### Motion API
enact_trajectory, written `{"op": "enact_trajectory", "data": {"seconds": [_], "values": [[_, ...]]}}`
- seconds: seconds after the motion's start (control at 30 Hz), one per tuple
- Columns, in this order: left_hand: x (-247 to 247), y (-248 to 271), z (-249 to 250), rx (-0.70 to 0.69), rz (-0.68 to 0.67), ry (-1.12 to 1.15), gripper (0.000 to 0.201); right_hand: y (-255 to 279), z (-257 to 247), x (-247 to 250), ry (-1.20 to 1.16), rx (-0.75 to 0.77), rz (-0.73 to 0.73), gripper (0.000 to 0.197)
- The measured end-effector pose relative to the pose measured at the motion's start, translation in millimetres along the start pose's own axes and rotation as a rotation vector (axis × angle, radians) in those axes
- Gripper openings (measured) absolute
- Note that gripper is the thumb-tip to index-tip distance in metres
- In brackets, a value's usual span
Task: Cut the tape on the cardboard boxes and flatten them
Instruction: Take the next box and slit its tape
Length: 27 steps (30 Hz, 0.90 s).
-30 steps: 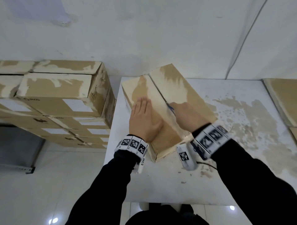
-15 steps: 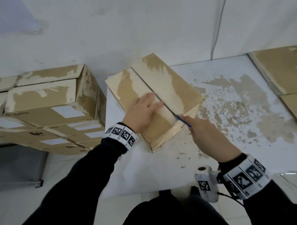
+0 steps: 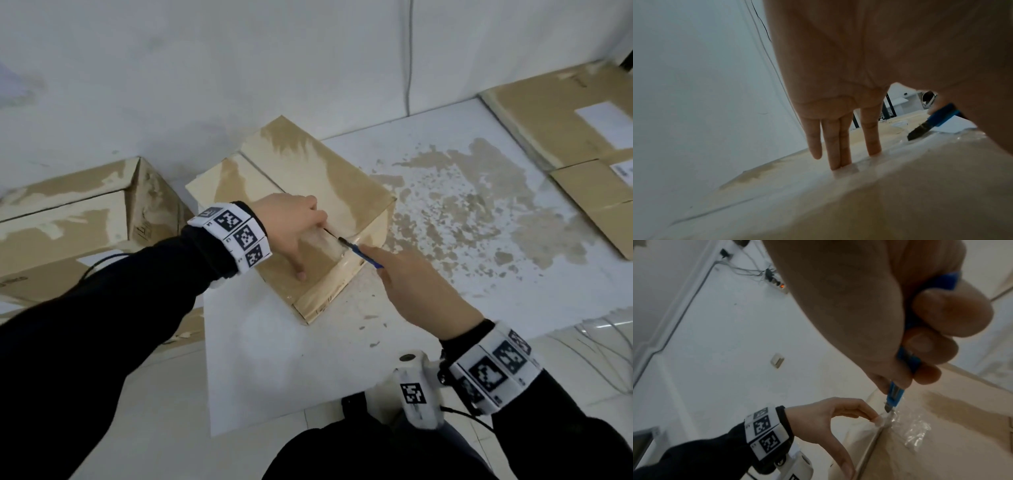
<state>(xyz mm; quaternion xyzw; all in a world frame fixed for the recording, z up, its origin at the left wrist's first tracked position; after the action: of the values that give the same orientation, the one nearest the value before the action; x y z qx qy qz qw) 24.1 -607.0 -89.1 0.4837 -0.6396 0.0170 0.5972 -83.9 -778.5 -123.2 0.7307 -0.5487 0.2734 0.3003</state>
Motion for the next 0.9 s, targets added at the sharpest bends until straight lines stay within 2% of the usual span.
{"op": "enact_trajectory", "data": {"seconds": [0.1,0.2,0.3,0.37,0.5,0.6,0.63,0.7,0.8,0.83,0.9], "values": [[6.1,-6.3,4.2,-0.01,-0.013,0.001,0.087,-4.9,4.3,4.2,-0.263,-0.057,-0.052,0.045],[11.1,-8.5,6.7,0.0,-0.043,0.045,0.082,-9.6,9.1,2.2,-0.526,-0.204,-0.145,0.044],[12.0,-6.6,5.3,-0.008,-0.016,0.09,0.085,-2.8,16.1,5.4,-0.843,-0.33,-0.257,0.044],[10.6,-4.5,4.1,-0.009,0.01,0.115,0.087,1.5,18.8,7.9,-0.895,-0.328,-0.32,0.043],[8.8,-1.3,3.7,-0.006,0.04,0.142,0.087,0.7,19.1,1.6,-0.97,-0.339,-0.288,0.042],[9.6,3.2,1.0,0.016,0.063,0.212,0.084,12.2,13.4,-1.2,-0.961,-0.313,-0.495,0.038],[9.7,4.2,-0.4,0.024,0.074,0.24,0.084,17.1,14.0,2.7,-0.951,-0.308,-0.521,0.038],[7.1,7.1,-0.5,0.036,0.08,0.242,0.087,21.2,20.2,16.6,-0.827,-0.259,-0.415,0.039],[3.2,9.4,-0.5,0.077,0.108,0.067,0.091,15.0,26.2,39.9,-0.493,-0.092,-0.063,0.042],[2.3,10.1,-0.7,0.095,0.115,0.054,0.085,10.9,27.0,42.9,-0.447,-0.044,0.016,0.042],[3.8,12.2,1.7,0.162,0.109,0.163,0.061,3.7,23.7,40.1,-0.35,0.028,0.028,0.044]]}}
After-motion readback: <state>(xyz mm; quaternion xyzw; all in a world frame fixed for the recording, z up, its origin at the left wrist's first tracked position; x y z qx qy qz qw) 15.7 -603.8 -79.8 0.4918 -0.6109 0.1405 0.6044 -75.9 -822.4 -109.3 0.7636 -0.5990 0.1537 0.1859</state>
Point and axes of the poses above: each hand's wrist, its own y-axis away from the middle knuckle, its own x-axis out of the back of the hand, z = x × y, the point moved 3 cm from there along -y, towards the middle knuckle, and after that the axes turned 11 degrees about -y, right-handed, at the moved point
